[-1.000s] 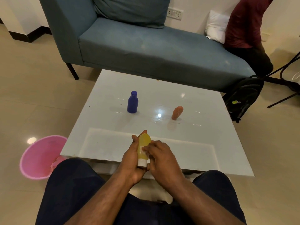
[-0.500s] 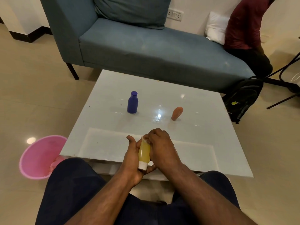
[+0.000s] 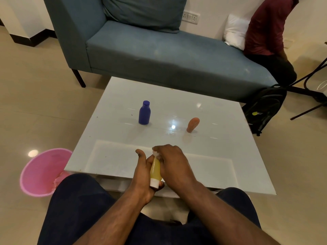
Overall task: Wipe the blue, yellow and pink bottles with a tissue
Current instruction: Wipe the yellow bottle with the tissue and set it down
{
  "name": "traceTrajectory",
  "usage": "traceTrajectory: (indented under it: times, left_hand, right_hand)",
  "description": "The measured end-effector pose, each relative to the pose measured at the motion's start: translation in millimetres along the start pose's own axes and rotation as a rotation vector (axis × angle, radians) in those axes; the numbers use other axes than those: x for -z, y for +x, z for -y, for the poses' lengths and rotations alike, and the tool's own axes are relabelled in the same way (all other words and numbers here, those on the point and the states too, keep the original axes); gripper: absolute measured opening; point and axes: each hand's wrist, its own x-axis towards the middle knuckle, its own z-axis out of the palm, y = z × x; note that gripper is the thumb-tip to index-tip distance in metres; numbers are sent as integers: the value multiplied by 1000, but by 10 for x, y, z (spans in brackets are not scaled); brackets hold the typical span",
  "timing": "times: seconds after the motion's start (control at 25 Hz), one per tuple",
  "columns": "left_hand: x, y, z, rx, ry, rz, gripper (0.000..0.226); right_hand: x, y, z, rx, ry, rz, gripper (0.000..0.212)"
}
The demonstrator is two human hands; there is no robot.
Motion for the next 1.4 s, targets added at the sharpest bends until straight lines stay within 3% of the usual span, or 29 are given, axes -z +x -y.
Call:
traceTrajectory:
  times: [0.12,0.32,0.56,0.76,1.0,1.2,1.4]
  left_hand:
    - [16,-27,-35,0,-37,46,86]
    - [-24,-14,15,9,13,6,88]
    - [14,-16,-25,28,-106,108,76]
    - [-4,29,34,35,-49,36,63]
    - [61,86,-35,7,-256,64,45]
    - [35,65,-45,5,-273,72,43]
    - [101,108,-57,-16,-243,62,46]
  right_hand:
    - [5,-269,88,157,14,57,34]
    - [58,67,-173,-120,138,-106,28]
    - [18,-377,40,113,107,20,29]
    - [25,-3,-163,-151,181,-141,19]
    - [-85,-478,37,38,198,-25,20]
    - [-127,-325,-87,-98,217,-106,24]
    - [-163,-527,66,136,147,9,32]
